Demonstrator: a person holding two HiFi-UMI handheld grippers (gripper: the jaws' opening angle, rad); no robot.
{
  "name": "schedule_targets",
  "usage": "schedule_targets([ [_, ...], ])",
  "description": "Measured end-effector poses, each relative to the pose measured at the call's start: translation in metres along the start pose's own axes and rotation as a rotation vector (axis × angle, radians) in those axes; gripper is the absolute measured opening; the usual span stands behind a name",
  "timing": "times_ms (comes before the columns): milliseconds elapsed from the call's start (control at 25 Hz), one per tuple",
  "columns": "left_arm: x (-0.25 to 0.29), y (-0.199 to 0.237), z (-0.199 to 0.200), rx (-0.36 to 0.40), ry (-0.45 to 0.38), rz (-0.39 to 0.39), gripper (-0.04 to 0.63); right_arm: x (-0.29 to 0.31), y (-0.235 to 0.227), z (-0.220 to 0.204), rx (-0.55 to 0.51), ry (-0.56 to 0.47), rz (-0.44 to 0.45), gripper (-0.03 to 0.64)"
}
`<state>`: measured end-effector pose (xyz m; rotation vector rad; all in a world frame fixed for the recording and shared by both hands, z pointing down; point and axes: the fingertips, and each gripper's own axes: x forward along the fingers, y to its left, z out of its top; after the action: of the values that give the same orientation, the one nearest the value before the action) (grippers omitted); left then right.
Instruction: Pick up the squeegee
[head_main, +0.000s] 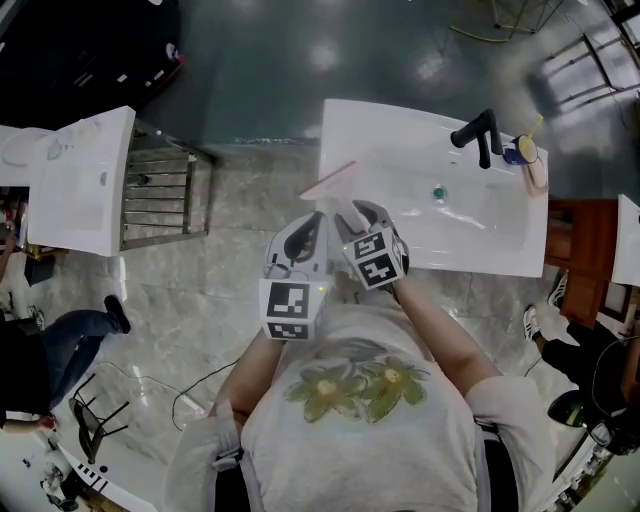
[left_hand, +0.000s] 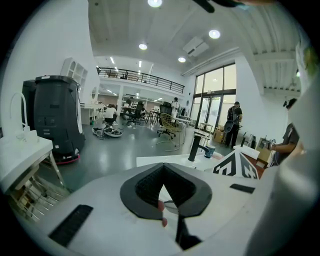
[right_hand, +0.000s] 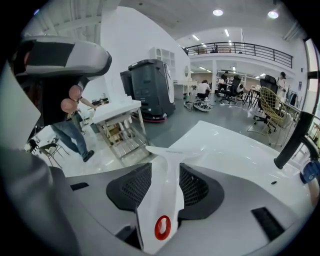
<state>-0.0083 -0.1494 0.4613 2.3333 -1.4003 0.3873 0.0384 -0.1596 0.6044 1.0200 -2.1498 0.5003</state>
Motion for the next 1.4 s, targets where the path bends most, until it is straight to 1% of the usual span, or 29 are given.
schedule_targets([
  [280,0.009,0.008,-0.003,-0.003,0.026,0.009,0.008,0.016,-0.003,-0.001,0.010,0.020,-0.001,0.149],
  [560,0.020,0.011,-0.004,-0.007,0.049,0.002,0.008,0.027,-0.007,-0.008,0.035,0.045,-0.007,0.149],
  [1000,0.029,0.016,-0.009,-0.023,0.066,0.009,0.008,0.043,-0.010,-0.015,0.051,0.076,0.004,0.149],
  [1400,0.030,0.018,-0.014,-0.039,0.073,0.011,0.009,0.044,-0.012,-0.013,0.047,0.071,-0.012,0.147],
])
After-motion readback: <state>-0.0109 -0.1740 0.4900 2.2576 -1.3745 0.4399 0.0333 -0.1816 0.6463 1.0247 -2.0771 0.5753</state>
